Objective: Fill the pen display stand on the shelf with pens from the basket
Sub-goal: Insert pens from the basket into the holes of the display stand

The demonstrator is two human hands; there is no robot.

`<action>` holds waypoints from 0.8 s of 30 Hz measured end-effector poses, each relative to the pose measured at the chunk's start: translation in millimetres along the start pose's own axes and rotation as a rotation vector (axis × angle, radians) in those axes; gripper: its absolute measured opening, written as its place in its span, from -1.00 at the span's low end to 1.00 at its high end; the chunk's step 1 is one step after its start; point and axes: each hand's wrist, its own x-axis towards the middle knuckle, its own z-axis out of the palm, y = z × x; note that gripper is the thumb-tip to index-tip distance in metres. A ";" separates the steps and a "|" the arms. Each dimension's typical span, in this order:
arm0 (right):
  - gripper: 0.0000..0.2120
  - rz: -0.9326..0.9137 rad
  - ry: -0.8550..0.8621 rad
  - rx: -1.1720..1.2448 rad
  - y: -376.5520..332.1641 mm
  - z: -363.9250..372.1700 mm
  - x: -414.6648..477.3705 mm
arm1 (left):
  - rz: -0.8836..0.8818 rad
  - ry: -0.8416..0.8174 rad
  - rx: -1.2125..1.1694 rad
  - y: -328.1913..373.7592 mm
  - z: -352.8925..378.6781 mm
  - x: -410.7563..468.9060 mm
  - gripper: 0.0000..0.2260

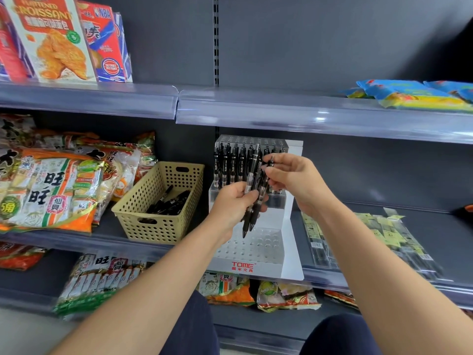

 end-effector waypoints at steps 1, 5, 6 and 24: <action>-0.76 -0.007 0.008 0.007 1.5 -0.2 -0.2 | -0.011 -0.008 -0.012 -0.5 0.9 -0.3 -0.86; -0.89 -0.005 0.143 -0.118 11.6 3.8 -6.2 | 0.020 0.037 0.007 -7.4 8.4 1.8 -0.89; -0.85 0.018 0.184 -0.123 13.4 3.9 -8.4 | 0.027 0.050 0.009 -9.5 10.7 1.7 -0.88; -0.85 -0.048 0.421 -0.437 38.1 -17.6 -9.2 | -0.050 0.230 -0.075 -44.6 23.8 4.0 -0.86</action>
